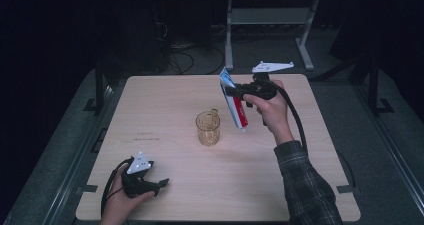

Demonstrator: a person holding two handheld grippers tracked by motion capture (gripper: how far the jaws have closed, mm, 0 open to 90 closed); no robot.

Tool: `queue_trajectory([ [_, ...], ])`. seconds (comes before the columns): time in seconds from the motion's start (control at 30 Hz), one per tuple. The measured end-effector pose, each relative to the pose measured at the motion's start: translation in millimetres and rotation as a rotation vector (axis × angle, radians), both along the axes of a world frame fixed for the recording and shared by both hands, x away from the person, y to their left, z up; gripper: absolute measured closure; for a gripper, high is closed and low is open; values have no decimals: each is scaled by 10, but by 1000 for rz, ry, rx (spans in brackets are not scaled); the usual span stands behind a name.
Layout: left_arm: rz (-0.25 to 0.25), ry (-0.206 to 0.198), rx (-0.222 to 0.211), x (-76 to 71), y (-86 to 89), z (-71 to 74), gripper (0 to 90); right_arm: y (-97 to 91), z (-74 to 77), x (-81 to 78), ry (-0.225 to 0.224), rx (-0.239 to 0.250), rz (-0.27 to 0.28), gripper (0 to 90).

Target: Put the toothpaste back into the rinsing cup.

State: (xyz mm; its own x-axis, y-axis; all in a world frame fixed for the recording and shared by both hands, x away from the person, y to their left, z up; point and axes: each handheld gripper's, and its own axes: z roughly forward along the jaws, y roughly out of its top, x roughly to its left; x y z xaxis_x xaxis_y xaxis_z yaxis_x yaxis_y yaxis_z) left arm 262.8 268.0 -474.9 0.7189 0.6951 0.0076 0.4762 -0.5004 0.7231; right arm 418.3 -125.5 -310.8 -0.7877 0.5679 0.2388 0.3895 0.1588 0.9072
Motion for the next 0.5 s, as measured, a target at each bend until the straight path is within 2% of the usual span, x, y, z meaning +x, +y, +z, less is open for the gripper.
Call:
queue_trajectory([
  [0.5,-8,0,1,-8,-7,0,131,271,121,87,-12,-5,29,737],
])
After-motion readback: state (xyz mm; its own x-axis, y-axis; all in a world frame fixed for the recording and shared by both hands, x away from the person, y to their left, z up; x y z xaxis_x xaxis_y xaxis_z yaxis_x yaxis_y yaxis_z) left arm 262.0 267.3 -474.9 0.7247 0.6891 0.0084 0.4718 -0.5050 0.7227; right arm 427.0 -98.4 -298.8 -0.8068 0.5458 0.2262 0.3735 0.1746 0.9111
